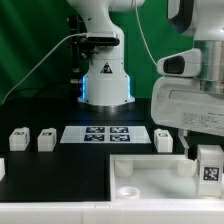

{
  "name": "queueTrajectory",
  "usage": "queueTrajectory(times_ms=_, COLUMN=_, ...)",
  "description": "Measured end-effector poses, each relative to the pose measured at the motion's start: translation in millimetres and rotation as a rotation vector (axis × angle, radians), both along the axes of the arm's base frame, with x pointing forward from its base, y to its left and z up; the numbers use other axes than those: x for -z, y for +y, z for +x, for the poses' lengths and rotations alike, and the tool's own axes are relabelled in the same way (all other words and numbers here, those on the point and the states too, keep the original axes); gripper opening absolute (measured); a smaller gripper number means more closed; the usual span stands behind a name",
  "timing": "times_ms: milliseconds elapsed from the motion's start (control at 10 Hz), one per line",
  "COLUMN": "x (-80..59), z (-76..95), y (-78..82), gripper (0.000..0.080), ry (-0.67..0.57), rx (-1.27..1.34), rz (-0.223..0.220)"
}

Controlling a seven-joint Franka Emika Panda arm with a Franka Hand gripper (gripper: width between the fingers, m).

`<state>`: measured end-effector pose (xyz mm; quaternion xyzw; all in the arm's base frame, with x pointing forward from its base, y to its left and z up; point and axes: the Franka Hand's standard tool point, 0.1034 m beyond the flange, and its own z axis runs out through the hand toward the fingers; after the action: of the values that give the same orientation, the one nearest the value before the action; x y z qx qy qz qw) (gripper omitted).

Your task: Assemble one leg

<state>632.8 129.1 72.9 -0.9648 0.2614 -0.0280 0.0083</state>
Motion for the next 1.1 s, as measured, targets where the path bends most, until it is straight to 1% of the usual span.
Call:
queueTrajectory(times_ms=200, x=-0.4, z=3.1, y=-15.2, gripper=0.0649, ry=0.000, rx=-0.300, rz=-0.032)
queueTrajectory(times_ms=300, x=-0.5, z=3.5, y=-16.3, gripper=0.0649, ry=0.000, rx=-0.357, rz=-0.045)
queueTrajectory(times_ms=500, x=-0.3, z=3.4, y=-16.5, gripper=0.0649, ry=0.000, rx=-0.313, rz=-0.042)
queueTrajectory(times_ms=600, x=-0.2, z=3.4, y=-16.5, gripper=0.0554, ry=0.000, rx=-0.309, rz=-0.041)
queueTrajectory(times_ms=700, x=-0.1, z=3.2, y=-15.7, gripper=0.0554, ry=-0.001, rx=-0.209, rz=-0.032)
queueTrajectory(times_ms=800, x=0.0, z=3.1, y=-15.2, gripper=0.0385, ry=-0.002, rx=-0.107, rz=-0.024)
queueTrajectory(times_ms=900, x=0.3, z=2.9, y=-14.7, gripper=0.0291, ry=-0.002, rx=-0.009, rz=-0.017)
queueTrajectory(times_ms=1100, x=1.3, z=2.9, y=-13.2, gripper=0.0291, ry=0.007, rx=0.237, rz=-0.014)
